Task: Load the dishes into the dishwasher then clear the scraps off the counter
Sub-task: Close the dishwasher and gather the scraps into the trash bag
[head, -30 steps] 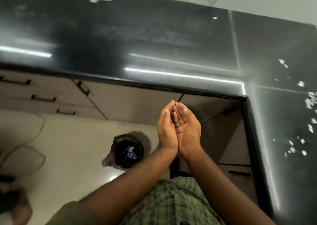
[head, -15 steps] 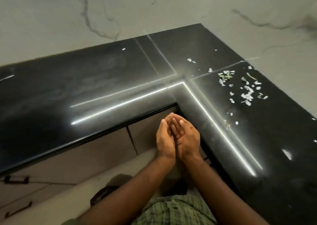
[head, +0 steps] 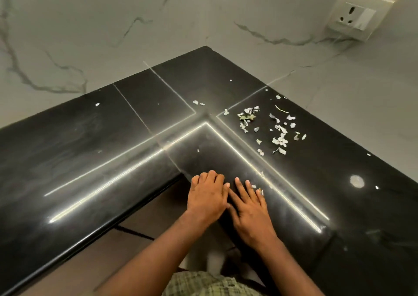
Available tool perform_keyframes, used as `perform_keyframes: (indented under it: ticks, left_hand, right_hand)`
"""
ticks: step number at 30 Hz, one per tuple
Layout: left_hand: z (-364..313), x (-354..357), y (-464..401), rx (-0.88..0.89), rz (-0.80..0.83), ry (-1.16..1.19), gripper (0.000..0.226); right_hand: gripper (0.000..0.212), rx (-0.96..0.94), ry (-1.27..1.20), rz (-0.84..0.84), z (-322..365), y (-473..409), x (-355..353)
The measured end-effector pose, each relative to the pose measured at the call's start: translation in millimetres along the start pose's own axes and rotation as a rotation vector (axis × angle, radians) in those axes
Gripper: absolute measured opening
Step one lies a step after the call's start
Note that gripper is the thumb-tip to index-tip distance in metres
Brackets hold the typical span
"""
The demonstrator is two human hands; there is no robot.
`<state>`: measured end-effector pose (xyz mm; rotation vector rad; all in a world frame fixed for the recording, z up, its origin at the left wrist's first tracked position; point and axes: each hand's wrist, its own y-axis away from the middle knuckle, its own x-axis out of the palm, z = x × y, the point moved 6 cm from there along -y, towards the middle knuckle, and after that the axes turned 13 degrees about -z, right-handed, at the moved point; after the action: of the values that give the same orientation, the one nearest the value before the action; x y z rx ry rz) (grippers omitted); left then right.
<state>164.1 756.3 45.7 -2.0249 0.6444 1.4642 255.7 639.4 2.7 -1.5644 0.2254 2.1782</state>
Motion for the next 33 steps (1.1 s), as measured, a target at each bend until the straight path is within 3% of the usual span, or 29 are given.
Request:
perform_keyframes:
  ticks: [6,15,17,21,22,24,28,33]
  left_hand:
    - [10,10,-39,-0.015,0.086,0.088,0.028]
    - [20,25,-100,0.097,0.307,0.031,0.047]
    - [31,25,-113,0.088,0.256,0.137,0.044]
    - [66,15,-155,0.057,-0.055,0.375,0.012]
    - [76,13,-166,0.066,-0.127,0.376,0.014]
    - [104,17,-197,0.019,-0.19,0.289,0.041]
    - [166,26,-257,-0.284,-0.063,0.142,0.087]
    - [197,30,-313,-0.333,-0.002,0.069,0.101]
  right_hand:
    - [0.056,0.062,0.077,-0.071,-53,-56,-14]
    - [0.056,0.224,0.108,-0.211,-67,-91,-19]
    - [0.058,0.245,0.086,-0.307,-67,-85,-22]
    - [0.064,0.284,0.126,-0.423,-69,-77,-29]
    - [0.064,0.306,0.136,-0.434,-70,-76,-30]
    - [0.064,0.364,0.156,-0.453,-70,-70,-30]
    - [0.069,0.483,0.21,-0.456,-73,-53,-27]
    - [0.076,0.594,0.2,-0.442,-75,-43,-26]
